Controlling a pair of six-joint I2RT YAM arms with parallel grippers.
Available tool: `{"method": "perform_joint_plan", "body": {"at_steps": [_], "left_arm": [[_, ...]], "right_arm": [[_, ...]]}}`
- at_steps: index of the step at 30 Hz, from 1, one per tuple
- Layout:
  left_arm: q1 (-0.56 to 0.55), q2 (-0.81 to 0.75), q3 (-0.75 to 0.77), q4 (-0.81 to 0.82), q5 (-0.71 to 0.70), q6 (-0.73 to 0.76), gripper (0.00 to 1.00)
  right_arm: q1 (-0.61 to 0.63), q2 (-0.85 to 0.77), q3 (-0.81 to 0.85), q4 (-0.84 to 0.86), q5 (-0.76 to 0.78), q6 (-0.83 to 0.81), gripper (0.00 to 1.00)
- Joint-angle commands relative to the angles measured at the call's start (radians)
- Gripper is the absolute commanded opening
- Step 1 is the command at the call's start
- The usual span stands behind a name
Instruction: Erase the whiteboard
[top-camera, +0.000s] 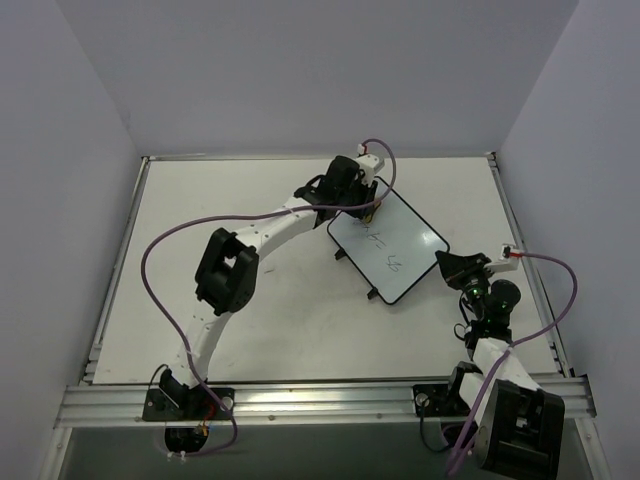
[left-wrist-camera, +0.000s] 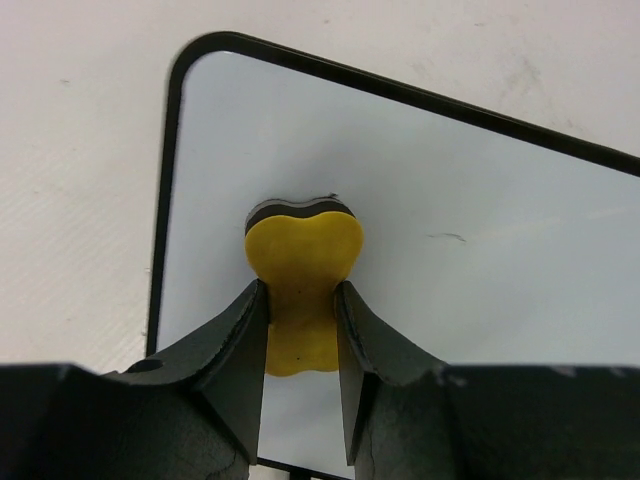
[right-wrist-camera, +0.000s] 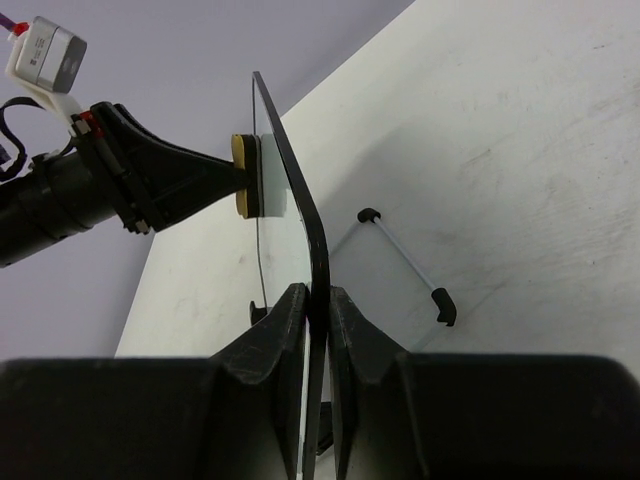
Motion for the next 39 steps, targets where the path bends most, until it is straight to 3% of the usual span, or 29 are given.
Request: {"method": "perform_joint_plan", "body": {"at_steps": [1, 10, 18, 31, 39], "left_arm": [[0.039, 0.068, 0.054, -0.041, -0.076, 0.01, 0.02], [0.059, 0.097, 0.134, -0.075, -0.061, 0.019, 0.02], [0.031, 0.054, 0.088, -0.026, -0.011, 0.048, 0.02], [-0.073, 0.075, 0.192, -0.193, -0.093, 0.191, 0.02], [-0.134, 0.026, 0.041, -0.109, -0.102, 0.186, 0.02]], "right_arm": [[0.007, -0.022, 0.014, 0.059, -0.009, -0.034, 0.0], [0.01, -0.027, 0.014, 0.056, -0.009, -0.035, 0.0], [0.016, -0.027, 0.014, 0.057, -0.008, -0.037, 0.0], [0.033, -0.027, 0.017, 0.051, 0.006, -0.044, 0.0], [0.039, -0.027, 0.02, 0.047, 0.012, -0.047, 0.0]]}}
